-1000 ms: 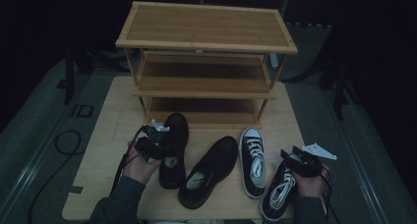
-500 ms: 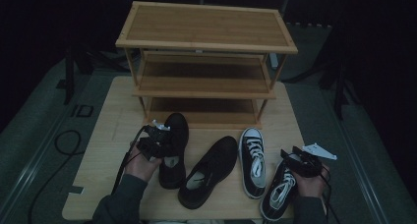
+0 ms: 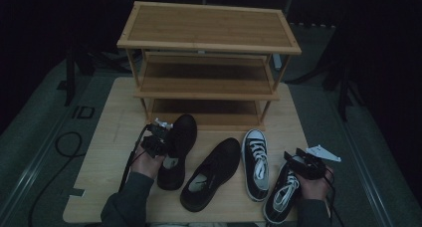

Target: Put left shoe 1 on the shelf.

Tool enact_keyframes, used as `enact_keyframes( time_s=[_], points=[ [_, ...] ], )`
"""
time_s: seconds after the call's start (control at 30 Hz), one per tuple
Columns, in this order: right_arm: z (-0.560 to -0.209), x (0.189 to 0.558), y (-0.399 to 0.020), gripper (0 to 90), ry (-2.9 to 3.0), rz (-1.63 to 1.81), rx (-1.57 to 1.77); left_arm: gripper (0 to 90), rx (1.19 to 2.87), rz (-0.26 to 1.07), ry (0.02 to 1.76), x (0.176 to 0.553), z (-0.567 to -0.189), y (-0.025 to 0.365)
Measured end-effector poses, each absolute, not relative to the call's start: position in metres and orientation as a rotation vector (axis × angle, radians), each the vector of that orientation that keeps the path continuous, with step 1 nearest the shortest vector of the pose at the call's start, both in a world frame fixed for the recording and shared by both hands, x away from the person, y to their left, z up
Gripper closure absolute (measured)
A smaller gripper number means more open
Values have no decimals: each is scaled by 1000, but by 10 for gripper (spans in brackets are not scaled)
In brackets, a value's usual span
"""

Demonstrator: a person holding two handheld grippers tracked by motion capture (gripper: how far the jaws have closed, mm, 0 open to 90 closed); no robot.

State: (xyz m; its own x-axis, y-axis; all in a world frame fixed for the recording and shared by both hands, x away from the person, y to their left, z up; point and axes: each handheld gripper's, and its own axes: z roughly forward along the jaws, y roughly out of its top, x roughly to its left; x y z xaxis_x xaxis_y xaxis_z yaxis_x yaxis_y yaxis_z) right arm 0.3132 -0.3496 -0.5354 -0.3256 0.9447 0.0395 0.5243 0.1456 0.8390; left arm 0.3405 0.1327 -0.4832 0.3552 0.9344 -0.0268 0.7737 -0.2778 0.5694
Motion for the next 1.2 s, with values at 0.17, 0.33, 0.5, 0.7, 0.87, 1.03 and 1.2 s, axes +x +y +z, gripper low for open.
enact_keyframes(
  time_s=[0.17, 0.33, 0.5, 0.7, 0.87, 1.03, 1.2],
  points=[
    [-535, 314, -350, 436, 1921, 1081, 1401, 881, 2088, 411, 1478, 347, -482, 130],
    [-536, 313, -350, 436, 1919, 1087, 1400, 881, 2061, 420, 1480, 355, -482, 126],
    [-536, 313, -350, 435, 1919, 1088, 1400, 880, 2032, 426, 1489, 371, -480, 121],
    [-536, 313, -350, 435, 1920, 1088, 1401, 880, 1975, 449, 1515, 391, -477, 119],
    [-536, 313, -350, 434, 1921, 1088, 1401, 879, 1935, 500, 1561, 403, -479, 118],
    [-536, 313, -350, 433, 1922, 1089, 1400, 879, 1914, 547, 1590, 410, -481, 119],
    [-536, 313, -350, 434, 1921, 1086, 1397, 878, 1910, 565, 1589, 415, -482, 121]
  ],
)
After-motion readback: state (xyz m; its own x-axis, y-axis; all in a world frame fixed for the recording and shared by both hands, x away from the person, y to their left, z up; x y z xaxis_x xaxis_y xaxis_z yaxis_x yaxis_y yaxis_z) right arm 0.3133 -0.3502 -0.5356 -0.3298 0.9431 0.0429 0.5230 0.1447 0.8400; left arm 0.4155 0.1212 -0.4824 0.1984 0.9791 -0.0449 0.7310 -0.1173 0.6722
